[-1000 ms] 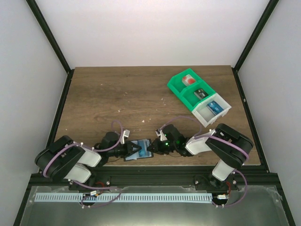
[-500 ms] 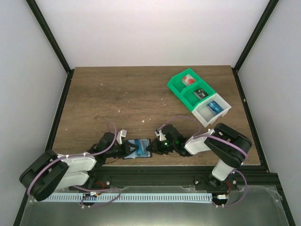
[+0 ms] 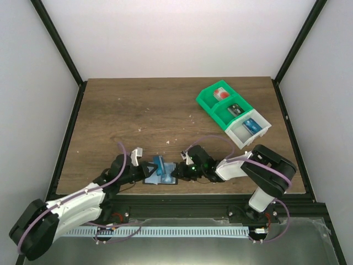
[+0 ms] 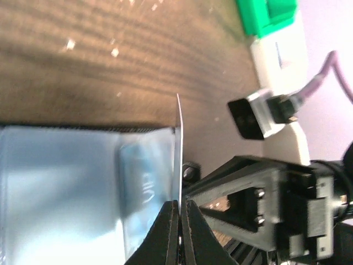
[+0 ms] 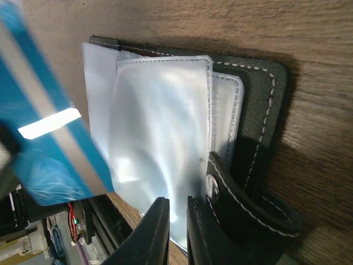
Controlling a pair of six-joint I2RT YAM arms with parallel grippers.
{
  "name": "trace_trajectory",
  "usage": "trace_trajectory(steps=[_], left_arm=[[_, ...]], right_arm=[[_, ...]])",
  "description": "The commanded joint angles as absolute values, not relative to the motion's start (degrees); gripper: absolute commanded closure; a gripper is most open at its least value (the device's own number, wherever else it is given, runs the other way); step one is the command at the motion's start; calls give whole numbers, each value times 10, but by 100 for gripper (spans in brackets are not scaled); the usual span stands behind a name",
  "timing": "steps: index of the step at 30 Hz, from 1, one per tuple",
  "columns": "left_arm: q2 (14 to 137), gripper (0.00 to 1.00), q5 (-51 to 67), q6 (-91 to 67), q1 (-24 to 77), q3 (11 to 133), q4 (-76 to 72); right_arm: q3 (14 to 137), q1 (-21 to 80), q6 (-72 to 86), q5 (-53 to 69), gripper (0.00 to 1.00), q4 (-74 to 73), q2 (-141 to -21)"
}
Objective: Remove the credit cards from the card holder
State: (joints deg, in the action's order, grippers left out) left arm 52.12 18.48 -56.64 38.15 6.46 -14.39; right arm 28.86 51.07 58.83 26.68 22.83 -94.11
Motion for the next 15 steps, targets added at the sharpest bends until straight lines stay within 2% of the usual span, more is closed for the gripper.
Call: trace_trajectory(steps=[1, 6, 9, 13, 15], left_arm=[[472, 100, 150, -519, 380, 89, -124], [405, 100, 138, -414, 381, 86, -122], [349, 100, 132, -361, 381, 88, -128], [312, 100, 115, -383, 380, 111, -115], [310, 100, 143, -388, 380, 119, -133]], right_arm=[[300, 519, 570, 225, 88, 127, -943], [333, 519, 560, 215, 87, 76, -903], [360, 519, 544, 189, 83, 21, -859], [368, 519, 464, 167, 78, 28, -792], [366, 519, 434, 156, 77, 41, -759]])
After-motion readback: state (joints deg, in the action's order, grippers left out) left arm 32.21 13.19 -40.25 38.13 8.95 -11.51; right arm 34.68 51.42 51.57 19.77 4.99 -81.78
